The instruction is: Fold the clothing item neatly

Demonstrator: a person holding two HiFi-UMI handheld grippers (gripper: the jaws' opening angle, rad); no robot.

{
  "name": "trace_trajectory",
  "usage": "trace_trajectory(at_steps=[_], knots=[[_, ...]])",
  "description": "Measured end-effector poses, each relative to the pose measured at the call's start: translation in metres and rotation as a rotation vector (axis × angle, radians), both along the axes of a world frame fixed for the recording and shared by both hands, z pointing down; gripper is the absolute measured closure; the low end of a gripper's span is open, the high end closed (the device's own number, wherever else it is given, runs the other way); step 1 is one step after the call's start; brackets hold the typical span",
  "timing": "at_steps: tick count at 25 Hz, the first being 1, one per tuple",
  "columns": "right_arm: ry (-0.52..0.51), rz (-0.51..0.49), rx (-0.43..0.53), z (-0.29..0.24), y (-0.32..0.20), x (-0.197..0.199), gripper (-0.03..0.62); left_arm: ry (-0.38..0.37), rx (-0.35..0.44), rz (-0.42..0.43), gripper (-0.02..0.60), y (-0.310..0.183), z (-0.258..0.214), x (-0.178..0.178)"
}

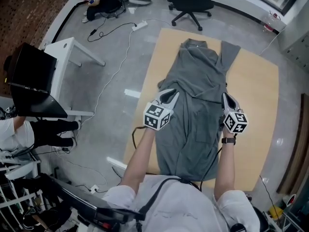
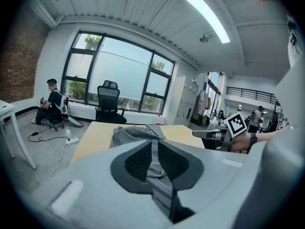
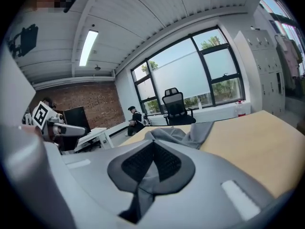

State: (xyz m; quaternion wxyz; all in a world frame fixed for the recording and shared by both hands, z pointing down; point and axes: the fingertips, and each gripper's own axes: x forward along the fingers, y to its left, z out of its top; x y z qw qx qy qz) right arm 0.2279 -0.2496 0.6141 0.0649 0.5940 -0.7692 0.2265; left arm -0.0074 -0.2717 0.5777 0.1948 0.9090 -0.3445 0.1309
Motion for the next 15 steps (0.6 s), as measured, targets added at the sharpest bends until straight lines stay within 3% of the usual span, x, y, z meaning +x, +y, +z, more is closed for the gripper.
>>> trace_trajectory(at_steps=[3, 15], knots=[[0.003, -0.033, 0.002, -0.003, -0.004, -0.005, 0.59, 0.001, -0.001, 0.012, 0.582, -0.002, -0.001, 0.011], [0.097, -0.034, -0.105, 0.031, -0.013, 0.056, 0.589, 0.004, -0.037, 0.081, 0.581, -0.009, 0.009, 0.049]])
